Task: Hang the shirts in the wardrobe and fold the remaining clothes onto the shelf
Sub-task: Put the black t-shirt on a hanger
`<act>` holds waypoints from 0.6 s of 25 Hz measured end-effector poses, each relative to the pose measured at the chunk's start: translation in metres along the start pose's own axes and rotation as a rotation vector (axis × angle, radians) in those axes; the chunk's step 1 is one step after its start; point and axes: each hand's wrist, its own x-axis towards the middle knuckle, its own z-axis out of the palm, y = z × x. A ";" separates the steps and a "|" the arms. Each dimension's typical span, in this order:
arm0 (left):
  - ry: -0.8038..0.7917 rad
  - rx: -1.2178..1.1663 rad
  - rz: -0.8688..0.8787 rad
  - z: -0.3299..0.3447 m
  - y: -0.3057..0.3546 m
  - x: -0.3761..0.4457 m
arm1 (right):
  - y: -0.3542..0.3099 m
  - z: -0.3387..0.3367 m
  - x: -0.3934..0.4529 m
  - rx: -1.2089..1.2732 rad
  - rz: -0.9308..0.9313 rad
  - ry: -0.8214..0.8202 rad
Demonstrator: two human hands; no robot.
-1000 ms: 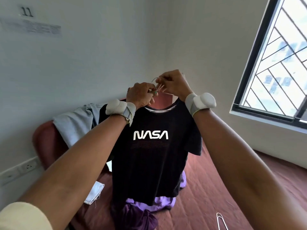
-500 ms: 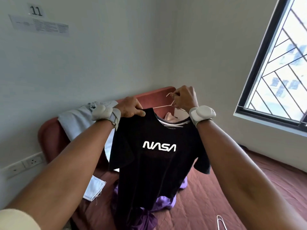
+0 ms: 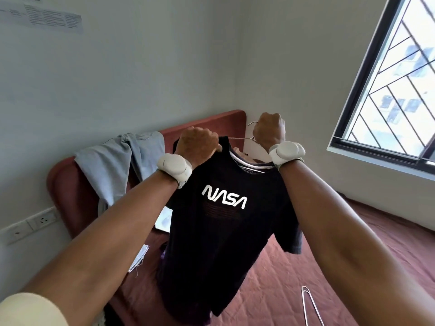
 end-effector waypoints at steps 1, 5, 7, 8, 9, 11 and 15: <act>-0.004 -0.154 0.004 -0.002 -0.005 0.004 | 0.000 0.000 0.002 0.007 0.007 0.014; -0.101 -0.642 -0.168 0.003 -0.024 0.016 | 0.001 -0.001 0.006 0.230 -0.065 0.013; -0.138 -0.663 -0.222 0.010 -0.028 0.015 | 0.001 -0.001 0.003 0.359 -0.116 -0.036; -0.151 -0.689 -0.241 0.013 -0.027 0.013 | 0.001 0.000 0.002 0.426 -0.116 -0.050; -0.148 -0.700 -0.247 0.016 -0.025 0.011 | 0.001 0.000 0.000 0.486 -0.104 -0.071; -0.148 -0.617 -0.227 0.020 -0.020 0.008 | 0.001 0.002 0.000 0.492 -0.138 -0.107; -0.086 -0.508 -0.157 0.023 -0.015 0.008 | -0.008 0.003 0.009 0.546 -0.137 -0.129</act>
